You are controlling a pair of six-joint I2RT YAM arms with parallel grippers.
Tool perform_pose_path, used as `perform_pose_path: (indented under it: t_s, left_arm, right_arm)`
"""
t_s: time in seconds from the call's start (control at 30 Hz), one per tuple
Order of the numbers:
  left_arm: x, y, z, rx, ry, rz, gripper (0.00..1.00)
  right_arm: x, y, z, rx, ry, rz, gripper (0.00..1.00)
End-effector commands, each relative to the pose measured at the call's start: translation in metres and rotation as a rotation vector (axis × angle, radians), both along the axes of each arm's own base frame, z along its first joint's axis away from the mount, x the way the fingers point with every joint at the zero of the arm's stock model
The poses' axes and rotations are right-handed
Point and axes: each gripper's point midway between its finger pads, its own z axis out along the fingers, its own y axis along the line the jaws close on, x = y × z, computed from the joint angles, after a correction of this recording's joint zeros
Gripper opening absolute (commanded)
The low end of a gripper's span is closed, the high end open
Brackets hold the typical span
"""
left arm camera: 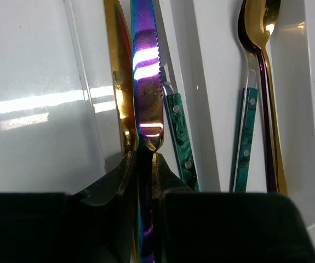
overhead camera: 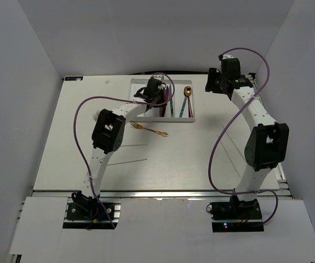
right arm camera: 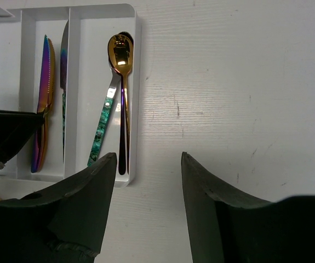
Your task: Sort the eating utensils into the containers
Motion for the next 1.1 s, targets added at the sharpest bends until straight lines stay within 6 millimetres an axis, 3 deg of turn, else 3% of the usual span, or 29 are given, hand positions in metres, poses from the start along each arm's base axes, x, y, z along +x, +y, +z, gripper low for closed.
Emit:
perform_pose_path:
  t_s: [0.0,0.03,0.13,0.23,0.33,0.37,0.4,0.43,0.47,0.5,0.53,0.6,0.63,0.67,0.7,0.73,0.77,0.8,0.87,0.9,1.07]
  left_arm:
    - [0.0,-0.002,0.038,-0.04,-0.036,0.014,0.08]
    - [0.001,-0.003,0.042,-0.044,-0.041,0.016,0.25]
    - [0.006,-0.002,0.058,-0.056,-0.073,0.021,0.47]
    - [0.015,-0.002,0.099,-0.073,-0.15,0.025,0.59]
    - [0.017,0.009,0.156,-0.082,-0.244,0.043,0.63]
    - [0.017,0.023,0.162,-0.079,-0.238,0.068,0.63]
    - [0.011,0.036,0.192,-0.096,-0.267,0.088,0.63]
    - [0.014,0.06,0.197,-0.094,-0.258,0.135,0.63]
    - [0.005,0.08,0.183,-0.071,-0.195,0.172,0.63]
    - [-0.005,0.1,0.205,-0.09,-0.201,0.208,0.63]
    - [-0.009,0.139,0.197,-0.069,-0.142,0.268,0.63]
    - [-0.033,0.184,0.188,-0.048,-0.068,0.348,0.63]
    - [-0.042,0.22,0.177,-0.02,-0.018,0.407,0.63]
    - [-0.051,0.236,0.172,0.0,0.003,0.43,0.62]
    - [-0.068,0.254,0.147,0.055,0.057,0.437,0.62]
    - [-0.08,0.279,0.154,0.069,0.051,0.485,0.62]
    - [-0.089,0.291,0.149,0.086,0.062,0.497,0.62]
    - [-0.104,0.3,0.13,0.109,0.109,0.503,0.62]
    - [-0.119,0.315,0.127,0.123,0.125,0.532,0.62]
    - [-0.128,0.32,0.113,0.127,0.163,0.54,0.63]
    - [-0.156,0.314,0.064,0.105,0.348,0.554,0.63]
  right_arm:
    - [-0.001,-0.004,0.023,-0.001,-0.06,-0.01,0.58]
    - [0.0,-0.005,0.023,-0.001,-0.06,-0.012,0.59]
    - [0.0,-0.005,0.025,0.0,-0.063,-0.008,0.61]
    - [0.002,-0.004,0.028,-0.003,-0.07,-0.002,0.65]
    - [0.002,-0.003,0.028,-0.006,-0.07,0.002,0.68]
    - [0.002,-0.004,0.03,-0.01,-0.074,0.007,0.68]
    - [0.002,-0.004,0.03,-0.012,-0.076,0.007,0.69]
    - [0.002,-0.004,0.028,-0.017,-0.072,0.011,0.69]
    - [0.001,-0.004,0.028,-0.02,-0.073,0.018,0.7]
    - [0.001,-0.004,0.028,-0.023,-0.072,0.021,0.73]
    - [0.0,-0.004,0.027,-0.027,-0.069,0.024,0.74]
    - [-0.002,-0.004,0.02,-0.036,-0.056,0.034,0.83]
    - [-0.003,-0.003,0.019,-0.038,-0.053,0.041,0.86]
    - [-0.005,-0.004,0.015,-0.042,-0.045,0.045,0.89]
    - [-0.006,-0.003,0.012,-0.044,-0.037,0.049,0.89]
    - [-0.007,-0.004,0.011,-0.045,-0.036,0.049,0.89]
    - [-0.007,-0.004,0.01,-0.044,-0.034,0.05,0.89]
    - [-0.008,-0.003,0.008,-0.05,-0.03,0.055,0.89]
    - [-0.009,-0.004,0.005,-0.056,-0.028,0.054,0.89]
    - [-0.009,-0.004,0.007,-0.059,-0.035,0.056,0.89]
    - [-0.013,-0.007,0.006,-0.075,-0.033,0.055,0.89]
